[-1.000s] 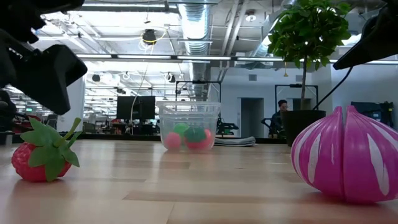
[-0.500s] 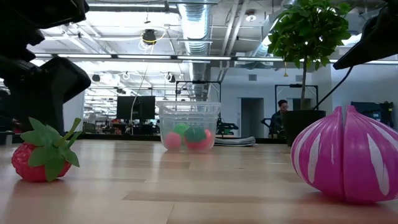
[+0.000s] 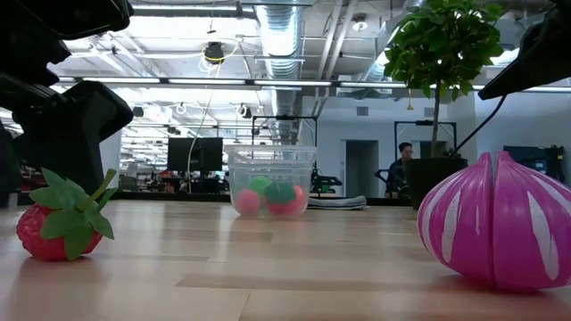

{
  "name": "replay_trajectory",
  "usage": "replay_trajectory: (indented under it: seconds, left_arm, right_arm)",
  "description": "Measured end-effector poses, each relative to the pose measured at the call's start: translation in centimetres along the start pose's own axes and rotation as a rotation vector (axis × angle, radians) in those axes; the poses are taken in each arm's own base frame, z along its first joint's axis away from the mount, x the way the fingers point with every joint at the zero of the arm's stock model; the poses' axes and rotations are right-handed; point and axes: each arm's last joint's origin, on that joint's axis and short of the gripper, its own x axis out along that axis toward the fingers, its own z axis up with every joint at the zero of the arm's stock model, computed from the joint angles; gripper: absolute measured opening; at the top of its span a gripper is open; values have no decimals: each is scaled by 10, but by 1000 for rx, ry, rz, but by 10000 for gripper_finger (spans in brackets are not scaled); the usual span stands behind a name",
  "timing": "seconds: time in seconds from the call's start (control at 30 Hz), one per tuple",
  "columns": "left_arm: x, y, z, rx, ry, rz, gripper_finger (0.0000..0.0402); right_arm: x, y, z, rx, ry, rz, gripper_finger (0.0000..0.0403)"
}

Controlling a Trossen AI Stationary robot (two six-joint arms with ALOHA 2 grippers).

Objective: Pick and placing Produce into tupperware
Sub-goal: Put the red strawberry into the transparent bin

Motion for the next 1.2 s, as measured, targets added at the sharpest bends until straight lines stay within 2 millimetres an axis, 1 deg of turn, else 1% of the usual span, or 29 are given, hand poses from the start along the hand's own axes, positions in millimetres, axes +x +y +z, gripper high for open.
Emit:
replay_trajectory:
  seconds: [0.63, 0.87, 1.2]
  left_arm:
    - [3, 2, 1, 7, -9, 7, 248]
    - [4, 4, 2, 44, -7, 8, 248]
    - [7, 9, 5, 92, 34, -34, 248]
  right_arm:
    - [0, 0, 0, 1, 1, 1, 306]
    - [0, 0, 0, 1, 1, 1, 306]
    - [0, 0, 0, 2, 1, 1, 306]
